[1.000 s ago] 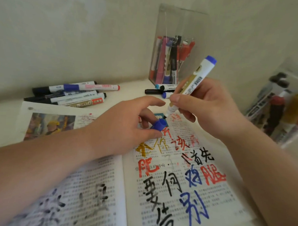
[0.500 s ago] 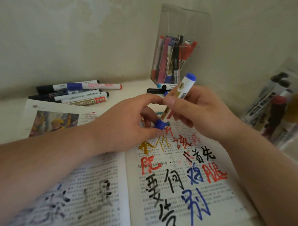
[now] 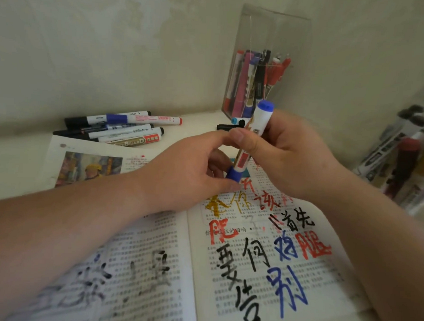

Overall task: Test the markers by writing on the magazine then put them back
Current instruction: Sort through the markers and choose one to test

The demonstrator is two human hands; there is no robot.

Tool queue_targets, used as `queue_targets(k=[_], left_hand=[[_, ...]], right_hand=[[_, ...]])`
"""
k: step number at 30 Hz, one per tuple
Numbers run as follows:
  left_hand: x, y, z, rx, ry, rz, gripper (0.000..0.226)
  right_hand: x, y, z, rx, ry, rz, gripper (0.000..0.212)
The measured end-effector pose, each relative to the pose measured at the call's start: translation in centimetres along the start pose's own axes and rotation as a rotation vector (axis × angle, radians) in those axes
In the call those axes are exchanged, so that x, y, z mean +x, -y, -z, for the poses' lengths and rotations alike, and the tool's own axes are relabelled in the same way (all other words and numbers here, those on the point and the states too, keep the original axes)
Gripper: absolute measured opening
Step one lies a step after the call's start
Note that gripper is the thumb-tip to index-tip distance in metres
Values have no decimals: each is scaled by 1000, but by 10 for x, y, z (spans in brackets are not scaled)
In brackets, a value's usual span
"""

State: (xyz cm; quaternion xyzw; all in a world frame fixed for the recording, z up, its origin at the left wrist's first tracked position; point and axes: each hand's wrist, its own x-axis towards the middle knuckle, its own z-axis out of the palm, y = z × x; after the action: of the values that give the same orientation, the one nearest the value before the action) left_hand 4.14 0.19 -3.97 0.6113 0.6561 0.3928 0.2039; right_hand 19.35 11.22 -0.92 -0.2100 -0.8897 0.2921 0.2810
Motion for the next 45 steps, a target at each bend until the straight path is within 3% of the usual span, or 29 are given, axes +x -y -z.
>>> queue_targets(k=[12,19,24,26,28,33,38,41,45], left_hand=[[1,0,0,-43,-63,-27,45],[2,0,0,63,-21,-96,14],[4,3,-1,130,-134,-149,6],[10,4,-4,210,-181,-197,22],[14,2,-7,277,-187,-236,35],[10,-4,-8,373,-233,-314,37],[3,-13,-11,430,-252,-380,28],[0,-15,-12,424,-217,-415,38],[-4,-18,-8,392,-155,-444,28]], right_hand=[[3,11,-8,-12,40,-31,25],[-7,-3,-13,90,-127,-15,20],[0,-8,-19,256,-322,63,59],[1,-10,-19,204,-320,115,60],[-1,-11,-16,111,-319,125,58],[-3,1,-7,24,-348,91,35],[-4,27,19,-11,-415,103,21],[-10,47,54,-49,-566,118,21],[-16,65,112,-208,-866,106,19]])
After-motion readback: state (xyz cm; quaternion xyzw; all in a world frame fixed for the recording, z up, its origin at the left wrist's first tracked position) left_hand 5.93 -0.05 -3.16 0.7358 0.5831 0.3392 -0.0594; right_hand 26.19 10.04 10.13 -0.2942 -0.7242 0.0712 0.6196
